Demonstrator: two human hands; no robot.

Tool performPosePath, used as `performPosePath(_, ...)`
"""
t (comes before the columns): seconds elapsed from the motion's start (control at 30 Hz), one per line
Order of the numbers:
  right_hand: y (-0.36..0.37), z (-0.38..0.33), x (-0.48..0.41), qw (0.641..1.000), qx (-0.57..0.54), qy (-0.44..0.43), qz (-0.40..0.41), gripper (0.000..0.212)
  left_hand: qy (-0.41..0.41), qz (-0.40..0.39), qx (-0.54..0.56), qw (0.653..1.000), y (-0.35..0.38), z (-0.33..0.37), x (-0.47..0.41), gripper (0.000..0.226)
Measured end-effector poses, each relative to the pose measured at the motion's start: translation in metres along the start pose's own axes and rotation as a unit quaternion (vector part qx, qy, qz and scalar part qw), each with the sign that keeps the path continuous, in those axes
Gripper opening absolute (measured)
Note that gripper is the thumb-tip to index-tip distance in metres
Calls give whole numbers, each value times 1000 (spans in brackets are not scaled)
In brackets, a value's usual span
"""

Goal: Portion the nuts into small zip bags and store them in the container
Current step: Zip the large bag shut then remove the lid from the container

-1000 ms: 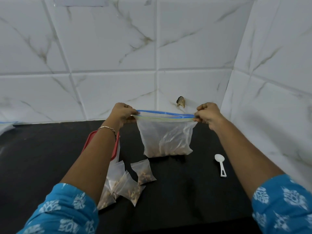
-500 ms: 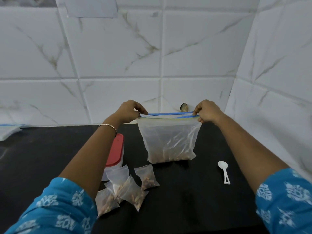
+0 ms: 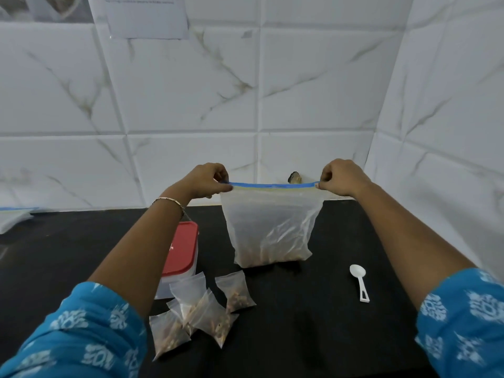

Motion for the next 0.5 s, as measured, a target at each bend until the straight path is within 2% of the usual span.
performPosePath(0.07, -1, 5, -1, 997, -74, -1, 14, 16, 23, 18, -24, 999, 0, -3, 1, 15)
performPosePath(0.17, 2, 6, 1, 992, -99, -3, 76, 19, 24, 81, -51, 995, -3, -7, 1, 16)
performPosePath(0.23, 4, 8, 1, 988, -107, 3, 115, 22, 7, 134, 7, 991, -5, -7, 2, 18)
performPosePath(0.3, 7, 9, -1, 985, -134, 10, 106, 23, -13, 165, 69, 984, -3, -9, 1, 18)
performPosePath(0.43, 15, 12, -4, 978, -192, 8, 80, 16, -57, 172, 285, 941, 12, -18, 3, 19)
performPosePath(0.5, 22, 18, -3, 966, -254, 15, 50, 11, -74, 168, 330, 926, 20, -24, 7, 25)
Point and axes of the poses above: each hand's wrist, its own x-axis away from the middle knuckle, its own y-axis out of the palm, z = x × y, the point moved 3 cm from there along -x, towards the middle knuckle, and after that the axes turned 2 degrees about y, right-handed, at the moved point
